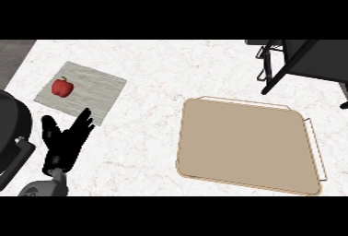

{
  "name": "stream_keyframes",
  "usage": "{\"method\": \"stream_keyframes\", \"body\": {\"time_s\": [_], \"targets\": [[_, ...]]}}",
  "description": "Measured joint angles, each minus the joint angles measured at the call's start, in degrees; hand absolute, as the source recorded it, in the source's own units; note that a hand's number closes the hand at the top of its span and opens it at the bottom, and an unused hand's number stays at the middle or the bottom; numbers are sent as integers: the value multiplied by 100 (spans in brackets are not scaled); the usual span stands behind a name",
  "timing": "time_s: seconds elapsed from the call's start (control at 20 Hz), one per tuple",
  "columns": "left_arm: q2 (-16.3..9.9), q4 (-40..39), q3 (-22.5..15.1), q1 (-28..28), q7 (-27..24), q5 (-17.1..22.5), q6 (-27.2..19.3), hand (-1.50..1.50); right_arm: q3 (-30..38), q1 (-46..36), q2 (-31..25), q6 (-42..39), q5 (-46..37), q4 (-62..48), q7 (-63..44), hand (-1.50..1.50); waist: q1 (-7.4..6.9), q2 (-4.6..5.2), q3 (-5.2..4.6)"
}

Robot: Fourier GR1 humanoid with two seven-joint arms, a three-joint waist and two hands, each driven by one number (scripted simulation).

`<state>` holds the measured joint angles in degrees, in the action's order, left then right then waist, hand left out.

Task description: Pick the croissant from the tray and place it in the tiered shelf

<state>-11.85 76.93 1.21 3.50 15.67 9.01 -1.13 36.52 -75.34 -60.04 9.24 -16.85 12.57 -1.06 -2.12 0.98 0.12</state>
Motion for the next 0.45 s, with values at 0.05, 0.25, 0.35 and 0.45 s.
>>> {"method": "stream_keyframes", "body": {"time_s": [0.05,0.25,0.35,0.45], "targets": [[25,-37,-17,44,5,-25,-22,0,70,40,-154,-54,58,-14,-32,-150,24,0,1],[-2,-40,52,53,24,32,18,0,365,387,-623,-410,328,-132,2,-150,50,-9,5],[-9,34,53,19,83,48,29,0,469,557,-828,-668,440,-173,2,-150,52,-16,8],[27,19,36,62,102,23,-4,0,563,732,-1003,-929,537,-209,71,-150,59,-13,9]]}}
